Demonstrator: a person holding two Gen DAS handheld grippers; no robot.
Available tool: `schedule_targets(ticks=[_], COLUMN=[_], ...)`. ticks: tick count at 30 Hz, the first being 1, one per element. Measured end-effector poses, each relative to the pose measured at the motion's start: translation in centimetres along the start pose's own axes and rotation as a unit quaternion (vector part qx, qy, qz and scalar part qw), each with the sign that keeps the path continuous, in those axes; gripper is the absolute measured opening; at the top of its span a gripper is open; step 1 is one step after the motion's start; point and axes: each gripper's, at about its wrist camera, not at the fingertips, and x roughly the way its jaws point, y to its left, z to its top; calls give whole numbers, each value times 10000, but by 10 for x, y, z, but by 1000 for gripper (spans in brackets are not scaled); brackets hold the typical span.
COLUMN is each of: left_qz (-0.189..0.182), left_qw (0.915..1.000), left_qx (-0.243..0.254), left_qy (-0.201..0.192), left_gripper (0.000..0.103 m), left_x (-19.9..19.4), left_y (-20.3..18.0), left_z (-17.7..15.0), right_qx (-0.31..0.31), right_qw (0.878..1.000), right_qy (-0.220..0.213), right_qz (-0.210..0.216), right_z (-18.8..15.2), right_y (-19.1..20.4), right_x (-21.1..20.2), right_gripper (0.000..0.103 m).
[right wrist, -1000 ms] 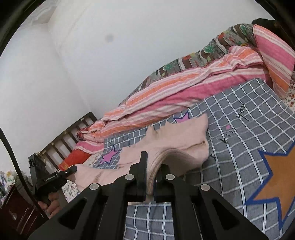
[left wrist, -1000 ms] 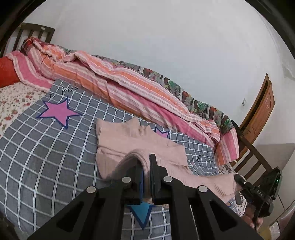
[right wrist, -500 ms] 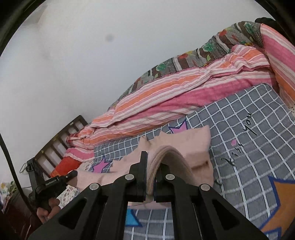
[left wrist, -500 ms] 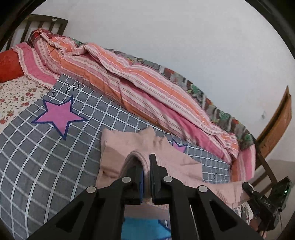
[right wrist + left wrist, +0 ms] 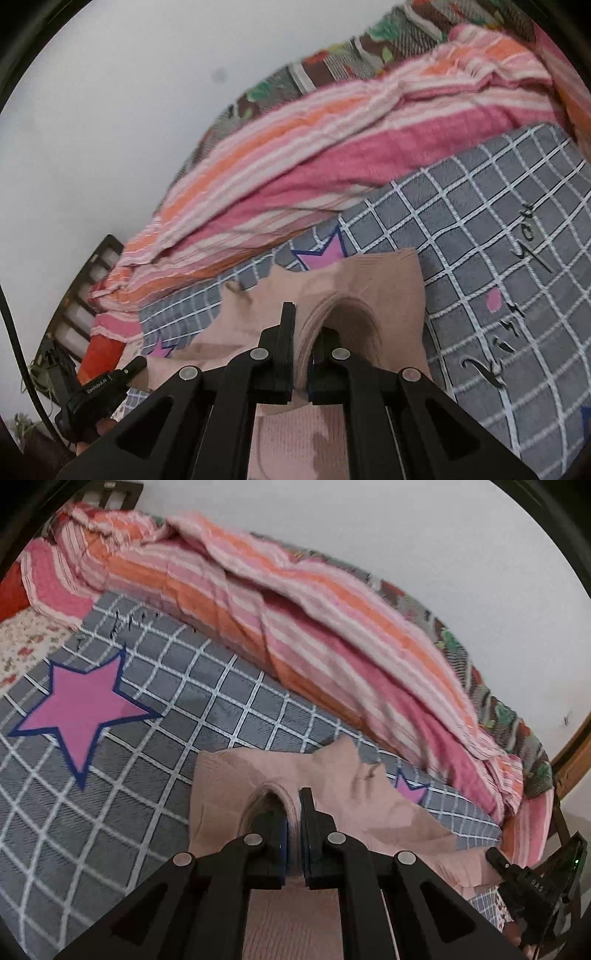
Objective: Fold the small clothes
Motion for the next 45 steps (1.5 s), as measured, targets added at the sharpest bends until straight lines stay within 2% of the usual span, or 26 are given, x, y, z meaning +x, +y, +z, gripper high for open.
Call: schedule_targets(ticks=[4,5,7,9,11,16,22,25,28,32,34,35,36,38,40,42,45], left_qz=[-84,-109,-83,-30,-27,-87,-286,-327,-450,-505,-516,-456,-367,-109,-270,-271,-285], left_qw=[9996,9995,9993,9996,9999,9994,9975,9956,9935,9909,9896,9894,9891,9912,9934,9940,9944], left_qx=[-110,-116,-58,61,108,305,624,804,979,1147,1211,1247,1293,1252,1067,1007,933], left_qy=[236,281,365,270,131,115,173,353,368,494,578,585,594,414,333,342,395], left_gripper=[7,8,17,40,53,55,56,56,54,52,40,31,9,7,6,6,7], left_x=[32,37,45,44,38,10,-26,-35,-41,-35,-31,-30,-29,-34,-44,-49,-49], left_y=[8,8,7,5,7,17,41,47,45,35,29,27,26,28,37,44,51], left_z=[9,11,16,18,18,2,-40,-61,-74,-78,-80,-82,-83,-84,-85,-88,-94], right_qx=[3,1,-86,-254,-449,-1029,-1253,-1267,-1255,-1195,-1115,-1056,-1025,-954,-981,-984,-913], right_qw=[9998,9997,9996,9993,9987,9933,9905,9902,9907,9910,9911,9914,9913,9912,9917,9926,9929], right_qy=[137,158,192,153,134,115,300,479,488,593,722,776,831,897,791,649,738], right_qz=[-147,-176,-189,-208,-211,-515,-474,-337,-203,-65,-47,-46,-17,178,249,278,176], right_z=[6,7,10,12,11,-8,-45,-65,-73,-74,-73,-72,-72,-71,-71,-72,-80], right_y=[-9,-12,-13,-12,-10,-14,-40,-51,-53,-52,-53,-54,-55,-56,-56,-59,-67], right_x=[33,40,51,54,51,23,-12,-21,-25,-19,-13,-11,-10,-13,-21,-33,-35], right_gripper=[5,9,13,33,41,43,43,43,42,32,24,14,8,7,6,5,5])
